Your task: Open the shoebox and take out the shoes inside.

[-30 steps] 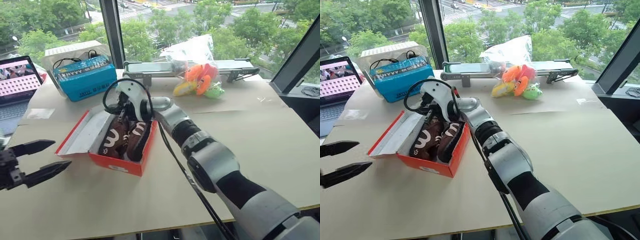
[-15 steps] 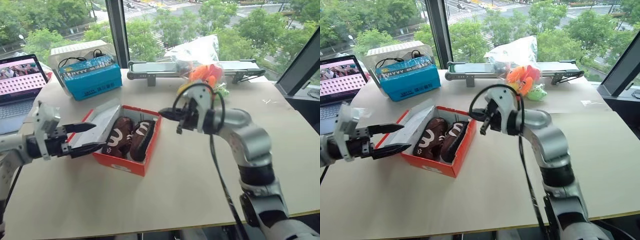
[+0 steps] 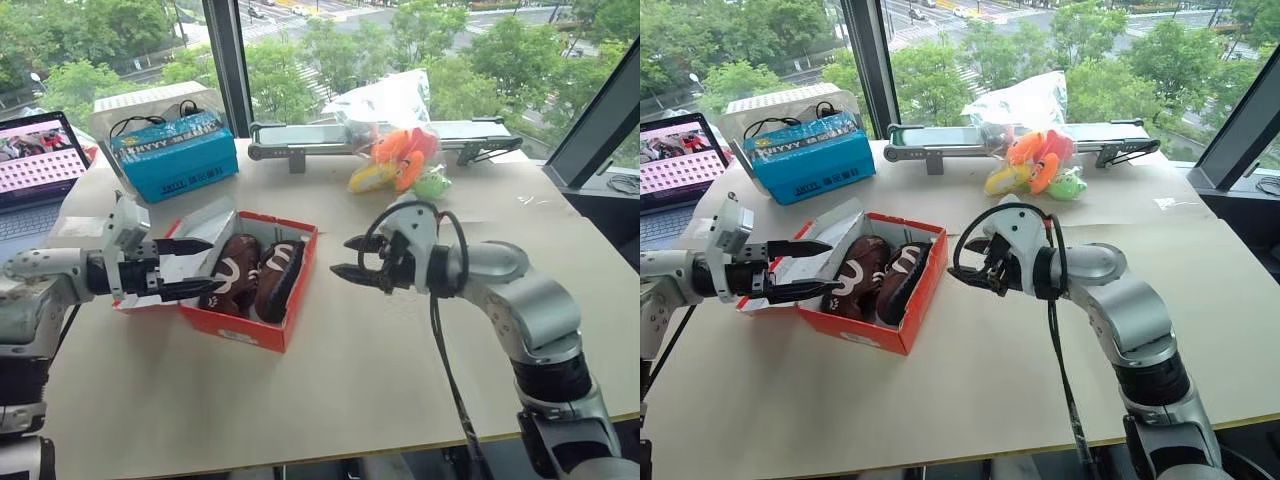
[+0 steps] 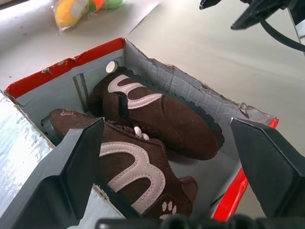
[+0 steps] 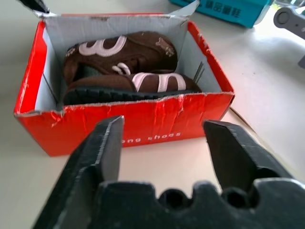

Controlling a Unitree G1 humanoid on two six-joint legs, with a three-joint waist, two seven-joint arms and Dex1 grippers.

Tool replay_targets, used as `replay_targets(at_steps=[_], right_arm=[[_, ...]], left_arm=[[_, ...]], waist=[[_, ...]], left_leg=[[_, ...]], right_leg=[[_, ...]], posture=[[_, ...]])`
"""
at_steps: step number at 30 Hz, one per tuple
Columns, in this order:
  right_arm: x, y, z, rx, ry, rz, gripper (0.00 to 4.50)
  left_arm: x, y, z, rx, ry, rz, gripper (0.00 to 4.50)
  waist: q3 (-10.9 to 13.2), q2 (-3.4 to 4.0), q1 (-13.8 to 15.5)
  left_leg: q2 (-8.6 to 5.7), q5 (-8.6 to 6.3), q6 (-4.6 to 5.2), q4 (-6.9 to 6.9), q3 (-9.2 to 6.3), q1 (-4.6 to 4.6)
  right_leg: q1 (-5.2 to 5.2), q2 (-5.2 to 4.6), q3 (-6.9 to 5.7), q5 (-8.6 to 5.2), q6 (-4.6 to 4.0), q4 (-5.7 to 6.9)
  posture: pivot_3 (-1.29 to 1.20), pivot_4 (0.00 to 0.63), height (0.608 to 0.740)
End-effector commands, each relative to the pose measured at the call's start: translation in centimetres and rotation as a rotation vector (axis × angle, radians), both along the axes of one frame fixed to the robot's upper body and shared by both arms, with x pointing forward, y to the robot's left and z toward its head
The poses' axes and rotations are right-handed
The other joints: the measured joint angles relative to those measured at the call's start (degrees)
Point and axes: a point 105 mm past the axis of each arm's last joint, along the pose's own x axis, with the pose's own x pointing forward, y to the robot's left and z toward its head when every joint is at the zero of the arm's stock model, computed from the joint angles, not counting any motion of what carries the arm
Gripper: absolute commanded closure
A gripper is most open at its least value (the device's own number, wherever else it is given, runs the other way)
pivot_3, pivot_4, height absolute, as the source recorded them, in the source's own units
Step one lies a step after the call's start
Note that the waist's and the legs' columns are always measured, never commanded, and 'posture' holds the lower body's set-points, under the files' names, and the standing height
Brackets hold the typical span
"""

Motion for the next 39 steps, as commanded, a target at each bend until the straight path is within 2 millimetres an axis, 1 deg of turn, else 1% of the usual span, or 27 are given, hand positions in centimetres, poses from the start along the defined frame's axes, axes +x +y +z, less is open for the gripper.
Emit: replay_targets(at_steps=[1, 3, 5, 8, 13, 17, 22, 26, 29, 31, 33, 36, 38, 39], right_arm=[[1.5, 0.9, 1.3, -0.151, -0.212, 0.087, 0.03], [2.7, 2.3, 1.9, -0.261, -0.348, 0.163, 0.03], [3.4, 3.7, 2.6, -0.333, -0.437, 0.240, 0.03], [4.0, 5.0, 2.8, -0.420, -0.497, 0.345, 0.03], [4.4, 6.6, 2.4, -0.495, -0.539, 0.487, 0.03], [4.7, 8.0, 0.5, -0.635, -0.598, 0.628, 0.03], [5.5, 9.2, -0.1, -0.675, -0.632, 0.667, 0.03], [5.4, 10.3, -0.5, -0.721, -0.676, 0.719, 0.03], [5.6, 10.4, 1.6, -0.759, -0.732, 0.731, 0.03], [5.5, 10.4, 2.3, -0.771, -0.745, 0.738, 0.03], [4.9, 10.0, 3.4, -0.821, -0.767, 0.775, 0.03], [3.6, 9.5, 3.9, -0.886, -0.778, 0.849, 0.03], [3.1, 9.6, 4.1, -0.894, -0.781, 0.861, 0.03], [2.7, 10.0, 4.2, -0.889, -0.788, 0.870, 0.03]], left_arm=[[0.2, -0.6, 0.8, 0.001, -0.040, -0.025, 0.00], [0.3, -0.8, 0.6, -0.006, -0.034, -0.028, 0.00], [0.2, -1.0, 0.4, -0.011, -0.028, -0.033, 0.00], [0.1, -1.3, 0.2, -0.016, -0.023, -0.035, 0.00], [-0.2, -1.5, 0.1, -0.023, -0.015, -0.035, 0.00], [-0.5, -1.3, 0.1, -0.026, -0.007, -0.028, 0.00], [-1.0, -1.2, 0.1, -0.027, -0.001, -0.022, 0.00], [-1.4, -1.1, 0.0, -0.029, 0.005, -0.011, 0.00], [-1.6, -1.0, 0.1, -0.032, 0.009, -0.004, 0.00], [-1.7, -1.0, 0.0, -0.033, 0.010, -0.001, 0.00], [-1.7, -1.0, 0.1, -0.033, 0.012, 0.001, 0.00], [-1.8, -1.1, 0.0, -0.034, 0.014, 0.000, 0.00], [-1.8, -1.2, 0.0, -0.035, 0.015, -0.001, 0.00], [-1.8, -1.2, 0.0, -0.036, 0.014, -0.002, 0.00]], waist=[[0.00, 0.00, -0.02], [0.01, -0.01, -0.17], [0.01, -0.02, -0.38], [0.01, -0.02, -0.49], [0.01, -0.02, -0.25], [0.02, -0.02, -0.27], [0.02, -0.02, -0.40], [0.02, -0.02, -0.62], [0.02, 0.00, -0.63], [0.03, 0.01, -0.57], [0.03, 0.01, -0.45], [0.04, 0.01, -0.25], [0.04, 0.01, -0.19], [0.04, 0.01, -0.20]], left_leg=[[0.00, 0.00, 0.00, 0.00, 0.01, 0.02], [0.00, 0.00, 0.00, 0.01, 0.03, 0.06], [0.00, 0.00, 0.00, 0.01, 0.06, 0.13], [0.06, 0.00, 0.00, 0.01, 0.06, 0.17], [0.08, 0.00, 0.01, 0.01, 0.09, 0.01], [0.05, 0.00, 0.01, 0.01, 0.16, -0.03], [0.09, 0.00, 0.01, 0.01, 0.15, 0.07], [0.08, 0.00, 0.00, 0.01, 0.20, 0.16], [0.13, 0.00, 0.00, 0.01, 0.25, 0.22], [0.14, 0.00, 0.00, 0.01, 0.24, 0.18], [0.14, 0.00, 0.00, 0.01, 0.25, 0.17], [0.14, 0.00, 0.00, 0.01, 0.25, 0.11], [0.13, 0.00, 0.00, 0.01, 0.25, 0.07], [0.13, -0.01, -0.01, 0.01, 0.25, 0.07]], right_leg=[[0.00, 0.01, 0.03, 0.00, 0.00, 0.02], [0.00, 0.18, 0.28, 0.00, 0.01, 0.03], [0.00, 0.29, 0.46, 0.01, 0.00, 0.12], [-0.02, 0.43, 0.58, 0.00, 0.00, 0.17], [-0.05, 0.47, 0.67, 0.04, -0.05, 0.08], [-0.06, 0.43, 0.73, 0.13, -0.15, 0.02], [-0.06, 0.46, 0.73, 0.11, -0.15, 0.17], [-0.06, 0.47, 0.79, 0.11, -0.15, 0.25], [-0.07, 0.54, 0.87, 0.10, -0.14, 0.30], [-0.13, 0.55, 0.86, 0.11, -0.16, 0.33], [-0.15, 0.55, 0.87, 0.12, -0.17, 0.33], [-0.14, 0.54, 0.86, 0.12, -0.18, 0.25], [-0.16, 0.53, 0.85, 0.17, -0.26, 0.23], [-0.15, 0.52, 0.85, 0.18, -0.27, 0.23]], posture=[[0.00, 0.150, 0.740], [0.00, 0.150, 0.740], [0.00, 0.150, 0.740], [0.00, 0.150, 0.740], [0.00, 0.150, 0.740], [0.00, 0.150, 0.740], [0.00, 0.150, 0.740], [0.00, 0.150, 0.740], [0.00, 0.150, 0.740], [0.00, 0.150, 0.740], [0.00, 0.150, 0.740], [0.00, 0.150, 0.740], [0.00, 0.150, 0.740], [0.00, 0.150, 0.740]])
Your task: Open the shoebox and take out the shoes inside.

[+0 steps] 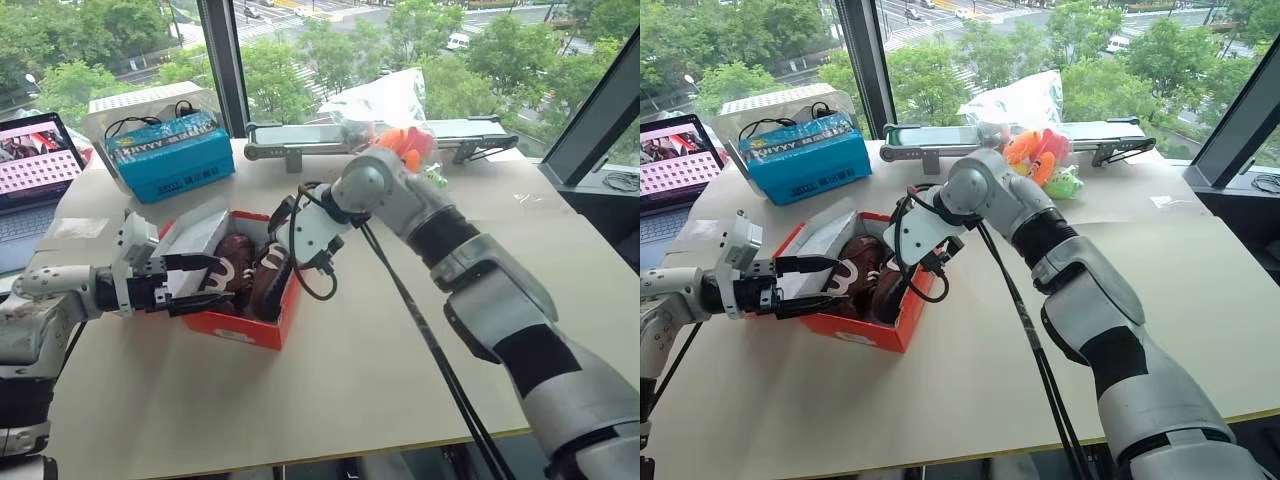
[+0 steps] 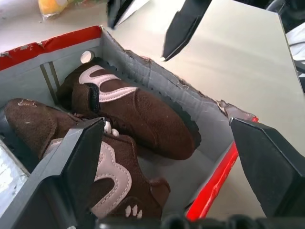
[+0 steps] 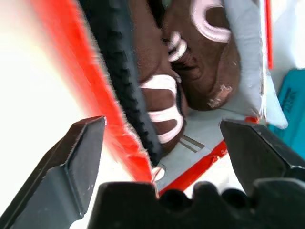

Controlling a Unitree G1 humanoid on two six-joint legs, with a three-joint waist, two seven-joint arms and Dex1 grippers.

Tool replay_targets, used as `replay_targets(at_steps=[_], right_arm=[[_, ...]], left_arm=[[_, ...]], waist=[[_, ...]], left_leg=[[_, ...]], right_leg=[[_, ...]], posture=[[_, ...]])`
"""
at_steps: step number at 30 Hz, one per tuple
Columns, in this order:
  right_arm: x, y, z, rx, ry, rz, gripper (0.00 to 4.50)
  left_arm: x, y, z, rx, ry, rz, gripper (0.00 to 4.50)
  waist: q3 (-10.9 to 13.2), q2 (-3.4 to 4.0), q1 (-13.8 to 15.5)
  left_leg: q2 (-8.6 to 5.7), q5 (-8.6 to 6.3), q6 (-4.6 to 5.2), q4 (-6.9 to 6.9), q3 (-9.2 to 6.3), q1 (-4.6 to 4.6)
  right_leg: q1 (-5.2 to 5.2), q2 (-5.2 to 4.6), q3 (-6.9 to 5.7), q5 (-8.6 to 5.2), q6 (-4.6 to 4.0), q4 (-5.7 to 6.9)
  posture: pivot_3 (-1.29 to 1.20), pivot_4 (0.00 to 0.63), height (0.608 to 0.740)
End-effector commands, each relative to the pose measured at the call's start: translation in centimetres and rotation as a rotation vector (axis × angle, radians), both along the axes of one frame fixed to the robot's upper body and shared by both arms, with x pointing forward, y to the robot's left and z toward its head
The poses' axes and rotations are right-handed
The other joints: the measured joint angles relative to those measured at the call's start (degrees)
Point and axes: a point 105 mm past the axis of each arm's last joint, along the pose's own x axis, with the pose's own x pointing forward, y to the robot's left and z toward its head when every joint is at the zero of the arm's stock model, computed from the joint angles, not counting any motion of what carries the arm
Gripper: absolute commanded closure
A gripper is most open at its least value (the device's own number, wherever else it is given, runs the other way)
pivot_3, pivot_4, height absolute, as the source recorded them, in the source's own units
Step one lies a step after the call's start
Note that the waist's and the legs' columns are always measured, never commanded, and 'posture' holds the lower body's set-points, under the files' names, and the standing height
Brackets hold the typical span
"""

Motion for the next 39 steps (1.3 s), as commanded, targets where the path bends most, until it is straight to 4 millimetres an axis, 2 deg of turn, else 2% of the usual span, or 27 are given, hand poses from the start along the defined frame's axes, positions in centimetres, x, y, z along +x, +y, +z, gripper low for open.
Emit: replay_targets(at_steps=[1, 3, 6, 12, 13, 16, 18, 27, 29, 33, 35, 39], right_arm=[[-1.5, 1.3, 1.2, 0.030, -0.011, 0.058, 0.03], [-1.8, 2.2, 0.8, 0.037, -0.009, 0.069, 0.03], [-1.1, 3.7, 0.0, 0.069, -0.022, 0.043, 0.03], [-0.2, 4.6, 0.7, 0.106, -0.043, 0.011, 0.03], [-0.3, 4.7, 0.4, 0.100, -0.040, 0.015, 0.03], [-1.0, 4.6, -2.6, 0.038, -0.002, 0.057, 0.03], [-1.5, 4.5, -3.7, 0.012, 0.022, 0.078, 0.03], [-2.0, 4.3, -5.8, -0.042, 0.041, 0.104, 0.03], [-1.8, 4.3, -5.3, -0.035, 0.031, 0.098, 0.03], [-1.5, 4.3, -2.7, -0.010, -0.014, 0.094, 0.03], [-1.5, 4.3, -2.1, -0.007, -0.032, 0.099, 0.03], [-2.2, 4.9, -0.6, 0.023, -0.042, 0.126, 0.03]], left_arm=[[-0.2, -0.1, 1.4, 0.004, -0.052, -0.009, 0.00], [-0.2, -0.2, 1.5, 0.004, -0.054, -0.010, 0.00], [-0.3, -0.2, 1.6, 0.005, -0.054, -0.011, 0.00], [-0.5, -0.1, 1.7, 0.010, -0.053, -0.006, 0.00], [-0.5, -0.1, 1.7, 0.010, -0.054, -0.005, 0.00], [-0.6, 0.0, 1.8, 0.010, -0.056, 0.004, 0.00], [-0.7, 0.1, 1.7, 0.010, -0.055, 0.006, 0.00], [-0.9, 0.1, 1.6, 0.007, -0.056, 0.012, 0.00], [-1.0, 0.1, 1.6, 0.006, -0.053, 0.010, 0.00], [-1.0, 0.0, 1.4, 0.002, -0.045, 0.004, 0.00], [-0.9, 0.0, 1.4, -0.003, -0.046, 0.004, 0.00], [-0.8, -0.3, 1.3, -0.007, -0.044, -0.005, 0.00]], waist=[[0.00, 0.00, -0.08], [0.00, 0.00, -0.15], [0.00, 0.00, -0.20], [0.00, 0.00, 0.10], [0.00, 0.00, 0.06], [-0.01, -0.02, 0.00], [-0.01, -0.02, -0.07], [-0.04, -0.05, -0.16], [-0.04, -0.05, -0.22], [-0.04, -0.06, -0.20], [-0.04, -0.06, -0.15], [-0.04, -0.06, -0.15]], left_leg=[[0.00, 0.00, 0.00, 0.00, 0.01, 0.01], [0.01, 0.00, 0.00, 0.00, 0.01, 0.04], [0.01, 0.00, 0.00, 0.00, 0.02, 0.11], [-0.01, 0.03, -0.04, 0.00, 0.02, 0.10], [-0.01, 0.03, -0.04, 0.00, 0.02, 0.07], [0.00, 0.02, -0.04, 0.00, 0.02, 0.03], [0.01, 0.01, -0.03, -0.01, 0.02, 0.01], [0.00, 0.01, -0.04, -0.01, 0.06, 0.37], [0.00, 0.01, -0.04, -0.01, 0.09, 0.57], [0.00, 0.01, -0.04, -0.01, 0.13, 0.67], [0.00, 0.01, -0.04, -0.01, 0.14, 0.65], [0.00, 0.01, -0.04, -0.01, 0.14, 0.58]], right_leg=[[0.00, 0.00, 0.01, 0.00, 0.00, 0.01], [0.00, 0.01, 0.01, 0.00, 0.00, 0.04], [0.00, 0.02, 0.01, -0.01, 0.00, 0.14], [0.00, 0.01, 0.01, -0.02, -0.01, 0.13], [0.00, 0.00, 0.01, -0.01, -0.02, 0.09], [0.00, 0.01, 0.00, 0.03, -0.08, 0.03], [-0.01, 0.01, 0.00, 0.04, -0.09, 0.02], [0.20, -0.01, 0.03, -0.13, 0.19, 0.13], [0.31, 0.01, 0.07, -0.14, 0.18, 0.18], [0.31, 0.02, 0.14, -0.16, 0.17, 0.33], [0.27, 0.02, 0.15, -0.18, 0.14, 0.38], [0.19, 0.03, 0.15, -0.24, 0.05, 0.45]], posture=[[0.00, 0.150, 0.740], [0.00, 0.150, 0.740], [0.00, 0.150, 0.740], [0.00, 0.150, 0.740], [0.00, 0.150, 0.740], [0.00, 0.150, 0.740], [0.00, 0.150, 0.740], [0.00, 0.150, 0.740], [0.00, 0.150, 0.740], [0.00, 0.150, 0.740], [0.00, 0.150, 0.740], [0.00, 0.150, 0.740]])
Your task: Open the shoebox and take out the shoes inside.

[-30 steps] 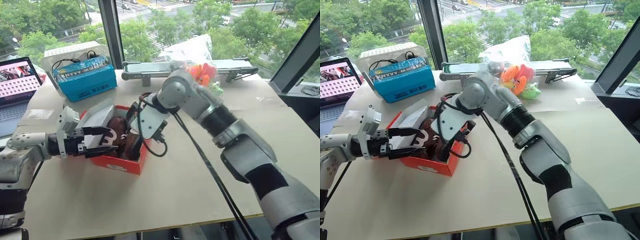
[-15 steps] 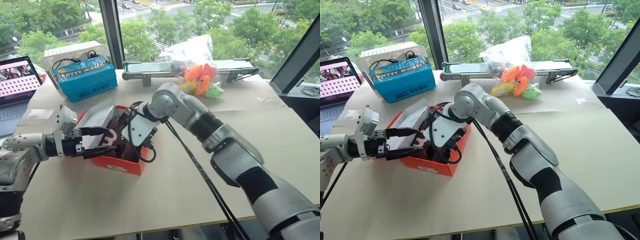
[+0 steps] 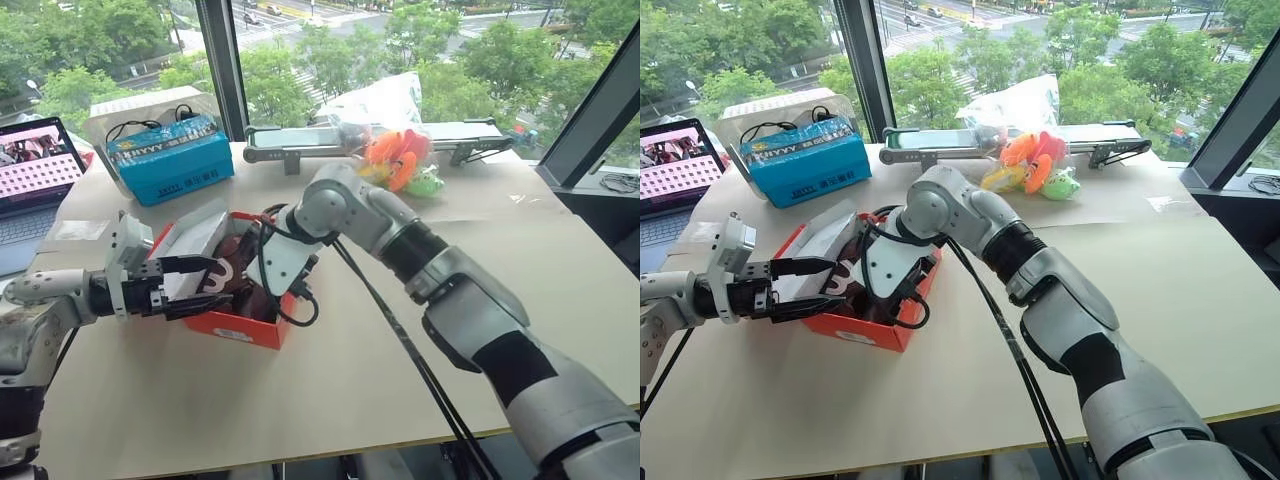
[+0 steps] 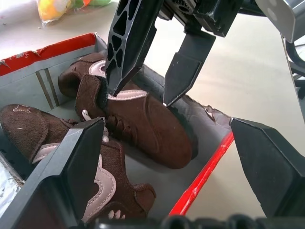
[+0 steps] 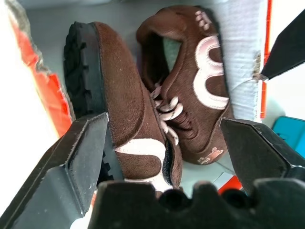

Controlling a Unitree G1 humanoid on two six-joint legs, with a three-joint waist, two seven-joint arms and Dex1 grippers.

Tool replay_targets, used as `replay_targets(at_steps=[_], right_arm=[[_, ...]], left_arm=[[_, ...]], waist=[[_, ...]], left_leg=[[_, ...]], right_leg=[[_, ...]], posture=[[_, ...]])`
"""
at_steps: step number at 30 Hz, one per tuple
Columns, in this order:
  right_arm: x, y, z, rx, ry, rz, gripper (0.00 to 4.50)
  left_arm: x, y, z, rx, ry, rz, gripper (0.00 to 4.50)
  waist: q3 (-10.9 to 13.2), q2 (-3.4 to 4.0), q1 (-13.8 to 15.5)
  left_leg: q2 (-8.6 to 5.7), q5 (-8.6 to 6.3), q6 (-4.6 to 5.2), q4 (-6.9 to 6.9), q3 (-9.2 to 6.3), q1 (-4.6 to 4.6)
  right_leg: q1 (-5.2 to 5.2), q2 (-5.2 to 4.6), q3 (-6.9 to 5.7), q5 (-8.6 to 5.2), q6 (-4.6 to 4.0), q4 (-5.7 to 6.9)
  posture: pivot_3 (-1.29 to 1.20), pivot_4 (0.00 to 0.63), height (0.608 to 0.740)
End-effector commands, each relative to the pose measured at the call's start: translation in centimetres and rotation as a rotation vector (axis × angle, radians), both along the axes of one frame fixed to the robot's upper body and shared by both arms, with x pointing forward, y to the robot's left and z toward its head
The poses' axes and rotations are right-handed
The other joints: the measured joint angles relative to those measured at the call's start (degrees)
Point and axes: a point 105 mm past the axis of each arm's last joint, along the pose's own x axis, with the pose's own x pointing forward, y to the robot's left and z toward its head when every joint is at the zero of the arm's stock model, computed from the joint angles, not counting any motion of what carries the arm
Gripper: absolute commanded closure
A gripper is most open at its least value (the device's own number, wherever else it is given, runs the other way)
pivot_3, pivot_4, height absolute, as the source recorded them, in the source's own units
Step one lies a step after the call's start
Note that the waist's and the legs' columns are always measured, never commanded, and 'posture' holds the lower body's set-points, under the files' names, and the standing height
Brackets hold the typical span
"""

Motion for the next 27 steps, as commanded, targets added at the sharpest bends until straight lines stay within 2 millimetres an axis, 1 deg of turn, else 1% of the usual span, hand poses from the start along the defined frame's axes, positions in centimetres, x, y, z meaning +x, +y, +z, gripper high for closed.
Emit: replay_targets(at_steps=[1, 5, 9, 11, 14, 17, 19, 21, 24, 27], right_arm=[[-0.9, 0.8, 2.3, 0.041, -0.029, 0.039, 0.03], [-1.4, 1.1, 2.5, 0.053, -0.019, 0.045, 0.03], [-1.5, 1.1, 3.6, 0.074, -0.033, 0.043, 0.03], [-1.6, 1.2, 3.6, 0.077, -0.036, 0.045, 0.03], [-1.7, 1.0, 2.1, 0.052, -0.028, 0.051, 0.03], [-1.6, 0.5, -0.3, 0.007, 0.003, 0.048, 0.03], [-1.2, 0.2, -2.0, -0.021, 0.016, 0.030, 0.03], [-0.7, 0.2, -3.2, -0.030, 0.026, 0.005, 0.03], [0.0, 0.4, -4.1, -0.029, 0.033, -0.023, 0.03], [0.5, 0.7, -4.5, -0.018, 0.035, -0.047, 0.03]], left_arm=[[0.0, -0.4, 1.0, -0.003, -0.044, -0.021, 0.00], [0.1, -0.4, 1.1, -0.001, -0.046, -0.023, 0.00], [0.2, -0.3, 1.1, 0.002, -0.046, -0.025, 0.00], [0.3, -0.3, 1.2, 0.002, -0.048, -0.024, 0.00], [0.3, -0.3, 1.3, 0.001, -0.051, -0.024, 0.00], [0.3, -0.2, 1.3, 0.003, -0.053, -0.020, 0.00], [0.2, -0.1, 1.3, 0.005, -0.053, -0.014, 0.00], [0.1, 0.0, 1.3, 0.008, -0.053, -0.010, 0.00], [-0.1, 0.0, 1.3, 0.007, -0.053, -0.007, 0.00], [-0.2, -0.1, 1.3, 0.007, -0.054, -0.004, 0.00]], waist=[[0.00, 0.00, -0.01], [0.00, 0.00, -0.01], [0.00, 0.00, 0.02], [0.01, 0.00, 0.04], [0.00, -0.01, 0.02], [0.00, -0.01, 0.03], [0.00, -0.01, 0.06], [0.00, -0.01, -0.01], [0.00, -0.01, 0.00], [0.00, -0.01, 0.00]], left_leg=[[0.00, 0.00, 0.00, 0.00, 0.00, -0.05], [0.00, 0.00, 0.00, 0.00, -0.01, -0.25], [0.00, 0.00, 0.00, 0.00, -0.01, -0.29], [0.00, 0.00, 0.00, 0.00, -0.01, -0.28], [0.00, 0.00, 0.00, 0.00, -0.02, -0.27], [0.00, 0.00, 0.00, 0.00, -0.01, -0.26], [0.00, 0.00, 0.00, 0.00, -0.02, -0.27], [-0.01, 0.00, 0.00, 0.00, -0.01, -0.27], [0.00, 0.00, 0.00, 0.00, -0.01, -0.24], [0.00, 0.00, 0.00, 0.00, -0.01, -0.24]], right_leg=[[-0.03, 0.00, 0.00, 0.00, -0.02, 0.01], [-0.20, 0.00, -0.02, 0.05, -0.11, 0.03], [-0.21, 0.00, -0.03, 0.03, -0.10, 0.02], [-0.21, 0.00, -0.03, 0.02, -0.08, 0.03], [-0.21, 0.00, -0.04, -0.01, -0.03, 0.05], [-0.21, 0.00, -0.03, -0.02, -0.04, 0.07], [-0.21, 0.00, -0.04, -0.02, -0.04, 0.07], [-0.22, 0.00, -0.02, -0.02, -0.05, 0.07], [-0.21, 0.00, -0.02, -0.03, -0.06, 0.09], [-0.21, 0.00, -0.02, -0.03, -0.08, 0.09]], posture=[[0.00, 0.150, 0.740], [0.00, 0.150, 0.740], [0.00, 0.150, 0.740], [0.00, 0.150, 0.740], [0.00, 0.150, 0.740], [0.00, 0.150, 0.740], [0.00, 0.150, 0.740], [0.00, 0.150, 0.740], [0.00, 0.150, 0.740], [0.00, 0.150, 0.740]])
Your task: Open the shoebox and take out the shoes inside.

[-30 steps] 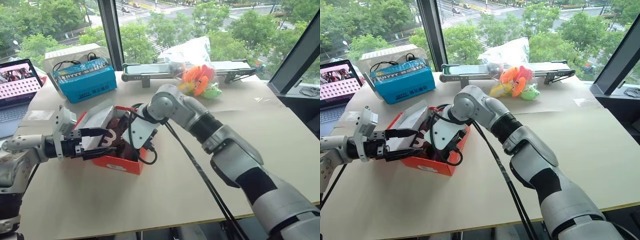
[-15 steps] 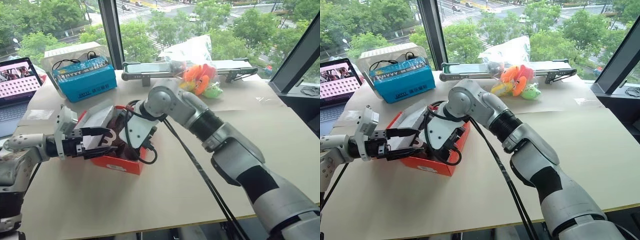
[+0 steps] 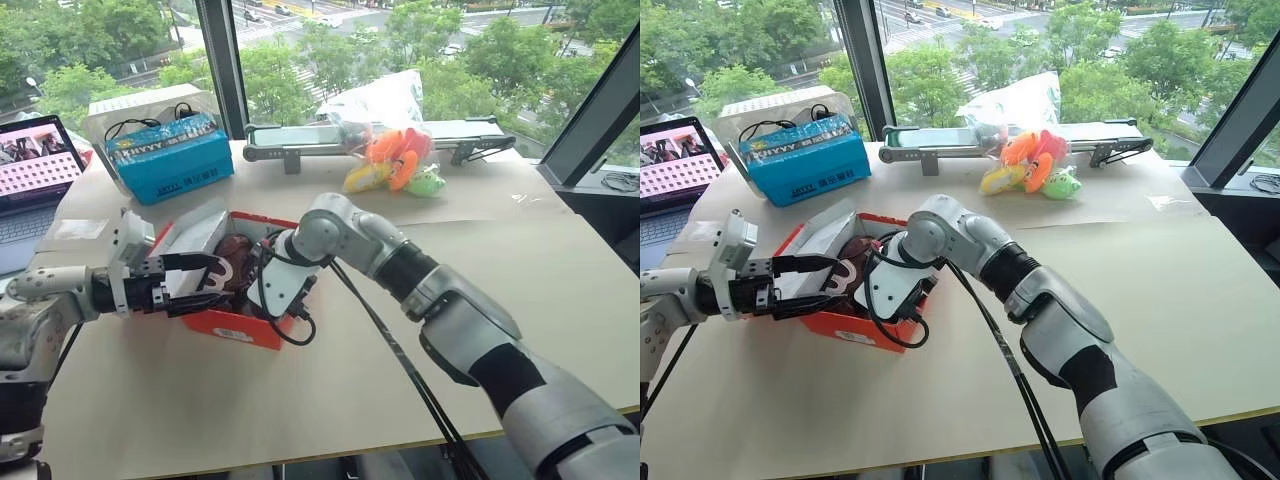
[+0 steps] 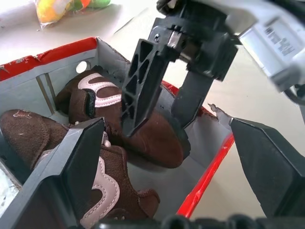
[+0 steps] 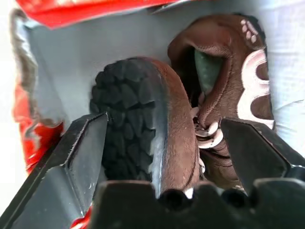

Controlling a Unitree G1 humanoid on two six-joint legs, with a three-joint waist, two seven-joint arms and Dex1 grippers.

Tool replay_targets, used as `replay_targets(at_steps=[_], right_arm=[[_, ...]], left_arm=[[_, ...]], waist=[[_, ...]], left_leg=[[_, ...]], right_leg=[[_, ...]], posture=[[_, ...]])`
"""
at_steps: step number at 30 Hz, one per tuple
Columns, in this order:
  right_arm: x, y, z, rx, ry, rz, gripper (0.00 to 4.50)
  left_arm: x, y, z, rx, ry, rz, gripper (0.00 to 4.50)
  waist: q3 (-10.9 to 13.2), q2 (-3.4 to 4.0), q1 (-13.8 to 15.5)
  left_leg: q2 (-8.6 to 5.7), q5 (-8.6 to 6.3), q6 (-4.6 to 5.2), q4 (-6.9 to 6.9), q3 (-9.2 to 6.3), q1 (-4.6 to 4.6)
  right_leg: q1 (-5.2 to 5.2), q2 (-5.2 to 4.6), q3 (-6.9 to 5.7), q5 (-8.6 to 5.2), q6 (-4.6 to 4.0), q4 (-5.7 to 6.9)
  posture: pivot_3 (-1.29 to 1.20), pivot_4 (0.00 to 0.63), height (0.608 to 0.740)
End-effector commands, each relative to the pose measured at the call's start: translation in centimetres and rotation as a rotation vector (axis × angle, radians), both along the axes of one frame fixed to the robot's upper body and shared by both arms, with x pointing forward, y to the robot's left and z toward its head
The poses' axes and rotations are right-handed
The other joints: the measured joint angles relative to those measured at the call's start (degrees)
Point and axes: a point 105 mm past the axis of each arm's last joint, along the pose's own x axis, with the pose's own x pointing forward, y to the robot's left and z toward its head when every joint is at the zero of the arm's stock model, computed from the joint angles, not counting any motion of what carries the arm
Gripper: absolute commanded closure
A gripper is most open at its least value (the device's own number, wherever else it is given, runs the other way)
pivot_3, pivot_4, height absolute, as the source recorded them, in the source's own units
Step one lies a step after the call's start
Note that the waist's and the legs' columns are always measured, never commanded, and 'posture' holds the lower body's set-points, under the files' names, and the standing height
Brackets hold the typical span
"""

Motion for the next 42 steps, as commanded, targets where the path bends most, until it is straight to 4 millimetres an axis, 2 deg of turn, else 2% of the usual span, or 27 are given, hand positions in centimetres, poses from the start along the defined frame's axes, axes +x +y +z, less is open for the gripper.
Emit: replay_targets(at_steps=[1, 4, 9, 13, 17, 22, 24, 27, 29, 33, 37, 39, 40, 42], right_arm=[[0.6, 0.2, -0.3, -0.002, -0.022, -0.012, 0.03], [0.8, 0.5, -0.2, 0.012, -0.021, -0.016, 0.74], [0.7, 0.7, 0.1, 0.024, -0.023, -0.007, 2.39], [0.6, 0.9, 0.7, 0.040, -0.023, -0.002, 3.38], [0.6, 1.2, 1.9, 0.089, -0.017, -0.010, 3.38], [0.5, 1.1, 7.3, 0.322, 0.038, -0.062, 3.38], [0.2, 0.7, 8.4, 0.369, 0.064, -0.075, 3.38], [0.5, -1.3, 10.8, 0.485, 0.086, -0.150, 3.38], [0.4, -2.5, 11.7, 0.556, 0.135, -0.202, 3.38], [-0.3, -3.8, 12.1, 0.632, 0.211, -0.266, 3.38], [-0.3, -6.3, 13.1, 0.760, 0.261, -0.382, 3.38], [0.9, -9.5, 13.1, 0.799, 0.195, -0.496, 3.38], [1.7, -11.5, 12.6, 0.799, 0.145, -0.561, 3.38], [2.3, -14.4, 11.6, 0.791, 0.083, -0.639, 3.38]], left_arm=[[-0.3, 0.0, 1.3, 0.009, -0.055, -0.001, 0.00], [-0.3, 0.0, 1.3, 0.009, -0.057, 0.004, 0.00], [-0.1, -0.1, 1.3, 0.006, -0.060, 0.005, 0.00], [0.1, -0.2, 1.3, 0.003, -0.064, 0.002, 0.00], [0.3, -0.4, 1.3, -0.001, -0.066, -0.005, 0.00], [0.6, -0.7, 1.2, -0.007, -0.065, -0.014, 0.00], [0.6, -0.7, 1.1, -0.009, -0.064, -0.016, 0.00], [0.7, -0.9, 1.0, -0.013, -0.061, -0.024, 0.00], [0.9, -1.0, 1.0, -0.014, -0.060, -0.029, 0.00], [1.2, -1.2, 1.0, -0.014, -0.061, -0.041, 0.00], [1.4, -1.4, 1.1, -0.013, -0.064, -0.055, 0.00], [1.4, -1.4, 1.1, -0.012, -0.065, -0.059, 0.00], [1.4, -1.4, 1.2, -0.012, -0.065, -0.060, 0.00], [1.5, -1.4, 1.2, -0.012, -0.066, -0.062, 0.00]], waist=[[0.00, 0.00, 0.01], [0.00, 0.00, 0.14], [0.00, -0.01, -0.04], [0.00, -0.01, -0.17], [0.00, -0.01, -0.16], [0.05, -0.06, -0.03], [0.05, -0.07, 0.06], [0.04, -0.08, 0.15], [0.04, -0.08, 0.31], [0.04, -0.09, 0.43], [0.04, -0.09, 0.20], [0.04, -0.09, 0.25], [0.04, -0.09, 0.30], [0.04, -0.11, 1.02]], left_leg=[[0.00, 0.00, 0.00, 0.00, 0.00, -0.01], [-0.01, 0.00, 0.00, 0.00, -0.01, 0.00], [0.00, 0.00, 0.00, 0.00, -0.01, 0.07], [0.02, 0.01, 0.00, 0.00, -0.03, 0.20], [0.04, 0.01, 0.00, 0.00, -0.05, 0.24], [0.04, 0.01, 0.00, 0.00, -0.05, 0.03], [0.03, 0.01, 0.00, 0.00, -0.06, -0.24], [0.04, 0.00, 0.00, 0.00, -0.11, -0.34], [0.02, -0.01, -0.01, 0.00, -0.11, -0.48], [-0.06, -0.01, -0.02, 0.00, -0.10, -0.53], [-0.05, -0.01, -0.02, 0.00, -0.11, -0.45], [-0.05, 0.00, -0.01, 0.00, -0.11, -0.43], [-0.06, 0.00, -0.02, 0.00, -0.11, -0.43], [-0.10, 0.00, -0.02, 0.01, -0.11, -0.43]], right_leg=[[0.00, 0.00, 0.00, 0.00, 0.00, 0.00], [0.01, -0.01, 0.00, 0.00, 0.00, 0.00], [0.02, 0.00, 0.01, -0.01, 0.02, 0.06], [0.04, 0.10, 0.05, -0.03, -0.01, 0.15], [0.04, 0.14, 0.06, -0.04, -0.02, 0.19], [-0.04, 0.13, 0.06, -0.03, -0.04, 0.11], [-0.26, 0.12, 0.05, 0.06, -0.17, 0.10], [-0.29, 0.11, 0.00, 0.14, -0.32, 0.07], [-0.37, 0.09, 0.00, 0.14, -0.32, 0.07], [-0.39, 0.00, 0.00, 0.14, -0.29, 0.02], [-0.40, 0.05, 0.01, 0.09, -0.21, 0.07], [-0.40, 0.05, 0.02, 0.05, -0.15, 0.13], [-0.40, 0.05, 0.02, 0.01, -0.08, 0.12], [-0.38, 0.01, 0.01, -0.06, 0.04, 0.09]], posture=[[0.00, 0.150, 0.740], [0.00, 0.150, 0.740], [0.00, 0.150, 0.740], [0.00, 0.150, 0.740], [0.00, 0.150, 0.740], [0.00, 0.150, 0.740], [0.00, 0.150, 0.740], [0.00, 0.150, 0.740], [0.00, 0.150, 0.740], [0.00, 0.150, 0.740], [0.00, 0.150, 0.740], [0.00, 0.150, 0.740], [0.00, 0.150, 0.740], [0.00, 0.150, 0.740]])
